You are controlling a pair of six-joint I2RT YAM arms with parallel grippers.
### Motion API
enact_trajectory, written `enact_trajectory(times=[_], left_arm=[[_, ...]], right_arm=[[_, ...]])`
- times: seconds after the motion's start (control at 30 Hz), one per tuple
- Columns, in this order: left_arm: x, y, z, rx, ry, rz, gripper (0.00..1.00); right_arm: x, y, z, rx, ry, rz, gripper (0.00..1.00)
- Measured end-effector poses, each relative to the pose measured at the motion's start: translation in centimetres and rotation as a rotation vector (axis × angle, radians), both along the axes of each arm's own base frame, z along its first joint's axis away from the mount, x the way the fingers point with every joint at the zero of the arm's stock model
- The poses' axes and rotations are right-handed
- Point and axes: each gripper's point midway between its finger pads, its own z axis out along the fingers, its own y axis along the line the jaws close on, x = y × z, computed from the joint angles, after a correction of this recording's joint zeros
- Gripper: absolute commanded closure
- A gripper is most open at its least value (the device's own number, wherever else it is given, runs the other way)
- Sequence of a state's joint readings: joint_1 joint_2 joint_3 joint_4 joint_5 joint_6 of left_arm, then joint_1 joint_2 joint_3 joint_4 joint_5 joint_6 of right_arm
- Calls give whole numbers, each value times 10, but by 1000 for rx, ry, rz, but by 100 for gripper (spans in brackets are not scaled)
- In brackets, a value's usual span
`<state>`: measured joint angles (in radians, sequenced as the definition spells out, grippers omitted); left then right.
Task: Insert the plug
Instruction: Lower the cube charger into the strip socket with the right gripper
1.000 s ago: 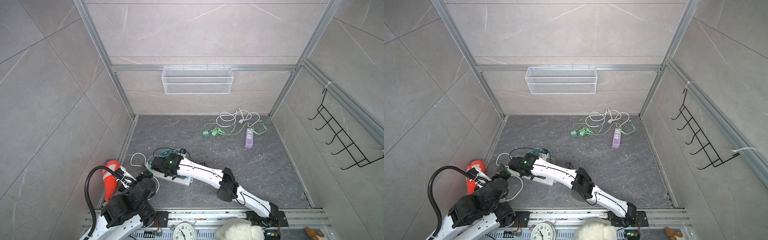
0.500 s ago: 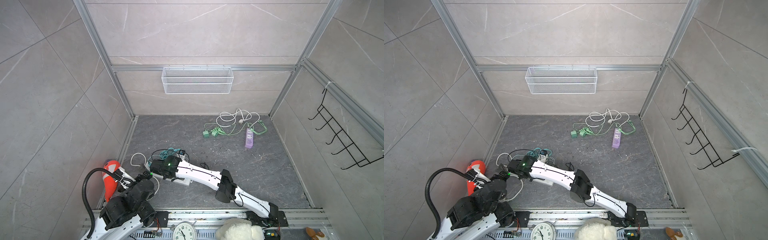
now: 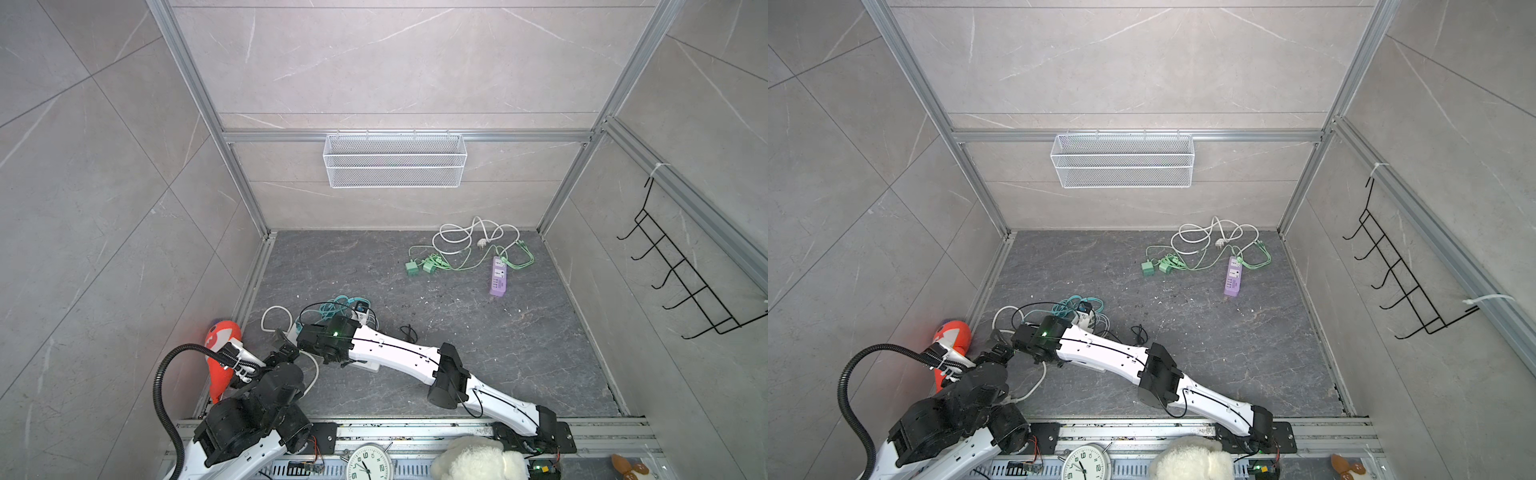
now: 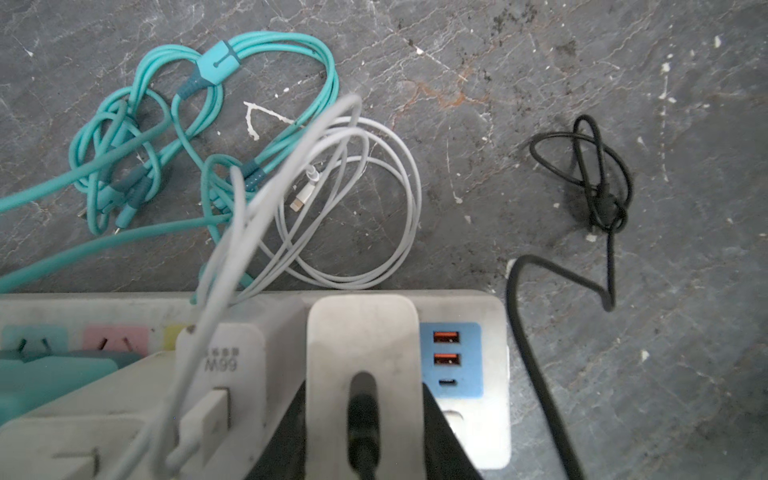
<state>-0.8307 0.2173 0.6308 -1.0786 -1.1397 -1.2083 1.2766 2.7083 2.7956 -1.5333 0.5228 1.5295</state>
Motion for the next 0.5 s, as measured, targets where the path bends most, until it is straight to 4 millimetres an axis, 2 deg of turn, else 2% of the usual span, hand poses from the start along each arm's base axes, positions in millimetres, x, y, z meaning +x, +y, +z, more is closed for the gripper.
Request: enact_trajectory(times=[0.13, 0.5], left_arm=[[0, 1, 1, -9, -7, 9, 0], [-5, 7, -2, -19, -4, 23, 0]], right_arm=[[-4, 2, -8, -11, 9, 11, 100], [-6, 4, -10, -34, -28, 35, 98]])
